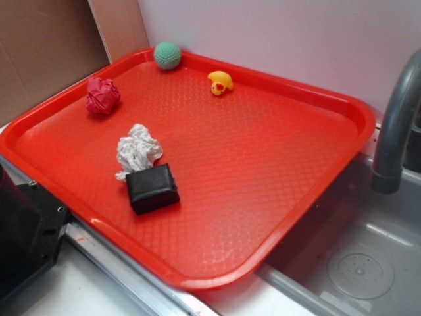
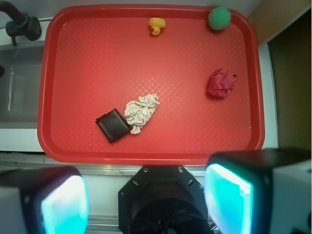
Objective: Grab the red paper.
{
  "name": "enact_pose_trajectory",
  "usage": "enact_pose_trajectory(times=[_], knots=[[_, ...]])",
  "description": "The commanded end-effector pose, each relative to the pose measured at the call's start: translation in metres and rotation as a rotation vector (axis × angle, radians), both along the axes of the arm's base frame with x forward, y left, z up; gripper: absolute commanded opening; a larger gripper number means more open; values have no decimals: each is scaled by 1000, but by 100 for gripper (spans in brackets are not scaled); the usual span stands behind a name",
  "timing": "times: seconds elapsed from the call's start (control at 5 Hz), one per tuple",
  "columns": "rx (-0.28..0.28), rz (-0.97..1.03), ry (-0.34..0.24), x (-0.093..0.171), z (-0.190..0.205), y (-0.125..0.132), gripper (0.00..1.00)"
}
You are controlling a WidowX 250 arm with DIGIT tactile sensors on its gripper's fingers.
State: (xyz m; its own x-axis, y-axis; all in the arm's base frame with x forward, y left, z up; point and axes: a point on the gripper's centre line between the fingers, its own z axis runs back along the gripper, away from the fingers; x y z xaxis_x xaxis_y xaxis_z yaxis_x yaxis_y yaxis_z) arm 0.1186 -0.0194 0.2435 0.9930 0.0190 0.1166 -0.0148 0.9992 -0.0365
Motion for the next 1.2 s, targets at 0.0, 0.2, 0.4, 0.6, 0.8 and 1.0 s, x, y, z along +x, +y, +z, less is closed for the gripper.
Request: enact_pose_trajectory(times=[0.0, 0.2, 0.4, 0.6, 0.8, 1.0], knots=[[0, 0, 0, 0, 0, 0, 100], [29, 223, -20, 23, -36, 21, 100], [84, 319, -35, 42, -64, 40, 100], [97, 379, -51, 60, -104, 73, 100], [102, 343, -57, 65, -136, 112, 100], [104, 345, -27, 64, -161, 143, 100]])
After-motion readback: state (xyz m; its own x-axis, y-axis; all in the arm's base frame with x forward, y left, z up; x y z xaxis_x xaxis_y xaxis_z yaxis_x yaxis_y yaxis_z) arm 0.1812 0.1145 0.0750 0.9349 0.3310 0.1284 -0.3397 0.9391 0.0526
